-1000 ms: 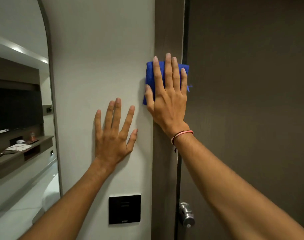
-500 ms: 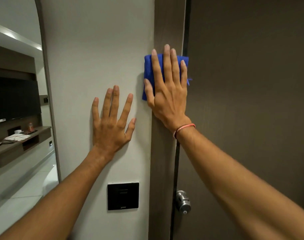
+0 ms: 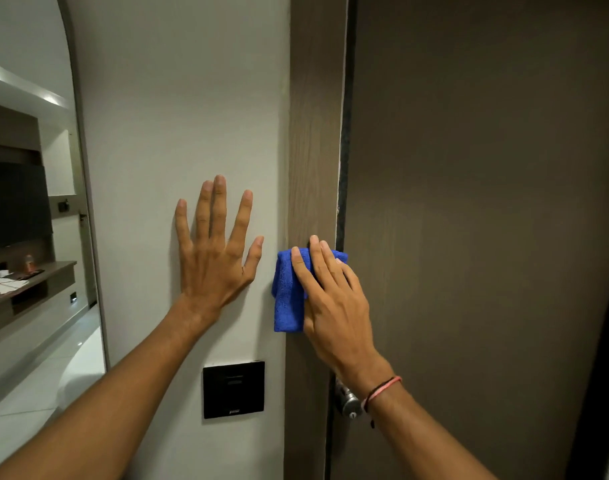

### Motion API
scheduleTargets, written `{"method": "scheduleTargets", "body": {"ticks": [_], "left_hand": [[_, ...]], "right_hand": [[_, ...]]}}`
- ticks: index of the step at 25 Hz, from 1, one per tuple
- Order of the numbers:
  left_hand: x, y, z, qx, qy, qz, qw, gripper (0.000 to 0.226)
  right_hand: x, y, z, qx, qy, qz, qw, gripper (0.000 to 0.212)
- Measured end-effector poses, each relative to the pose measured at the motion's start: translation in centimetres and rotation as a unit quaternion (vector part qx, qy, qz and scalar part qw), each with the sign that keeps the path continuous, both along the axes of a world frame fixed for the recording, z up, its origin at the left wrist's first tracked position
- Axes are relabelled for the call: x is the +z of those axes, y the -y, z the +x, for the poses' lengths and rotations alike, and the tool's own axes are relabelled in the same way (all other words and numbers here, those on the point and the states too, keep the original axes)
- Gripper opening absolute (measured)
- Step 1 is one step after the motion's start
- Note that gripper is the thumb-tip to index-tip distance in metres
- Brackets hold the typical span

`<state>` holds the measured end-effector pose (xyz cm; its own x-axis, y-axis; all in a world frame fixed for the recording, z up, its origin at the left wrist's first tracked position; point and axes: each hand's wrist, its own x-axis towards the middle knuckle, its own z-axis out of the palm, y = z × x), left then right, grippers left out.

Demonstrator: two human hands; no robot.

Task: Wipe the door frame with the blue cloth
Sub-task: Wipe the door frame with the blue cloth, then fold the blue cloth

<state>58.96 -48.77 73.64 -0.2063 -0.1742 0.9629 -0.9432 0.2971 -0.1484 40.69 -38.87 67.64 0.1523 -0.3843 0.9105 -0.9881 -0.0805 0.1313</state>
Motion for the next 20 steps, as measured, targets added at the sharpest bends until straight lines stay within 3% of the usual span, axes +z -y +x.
{"method": "scheduleTargets", "body": {"ticks": [2, 4, 8, 12, 17, 20], "left_hand": [[-0.1, -1.5, -1.0, -0.042, -0.03, 0.009, 0.999, 0.067], [-1.3, -2.9, -1.6, -0.073, -0.027, -0.012, 0.997, 0.061], [-4.0, -5.5, -1.9, -0.101, 0.052, 0.013, 0.993, 0.054], [-4.5, -7.7, -4.1, -0.146, 0.035, 0.073, 0.986, 0.037], [-4.8, -12.3, -12.1, -0.216, 0.045, 0.084, 0.972, 0.032], [-5.9, -15.4, -20.5, -0.321, 0.051, 0.146, 0.934, 0.033]], "right_hand": [[1.5, -0.8, -0.3, 0.003, 0.019, -0.011, 1.0, 0.068], [2.0, -1.5, 0.0, -0.001, 0.101, -0.017, 0.995, 0.066], [2.4, -2.9, -0.2, 0.048, 0.236, 0.03, 0.97, 0.058], [2.8, -4.9, -2.5, 0.068, 0.231, 0.085, 0.967, 0.023], [0.6, -10.7, -10.0, 0.093, 0.321, 0.072, 0.94, 0.012], [-0.9, -16.0, -17.6, 0.102, 0.389, 0.083, 0.912, 0.008]]}}
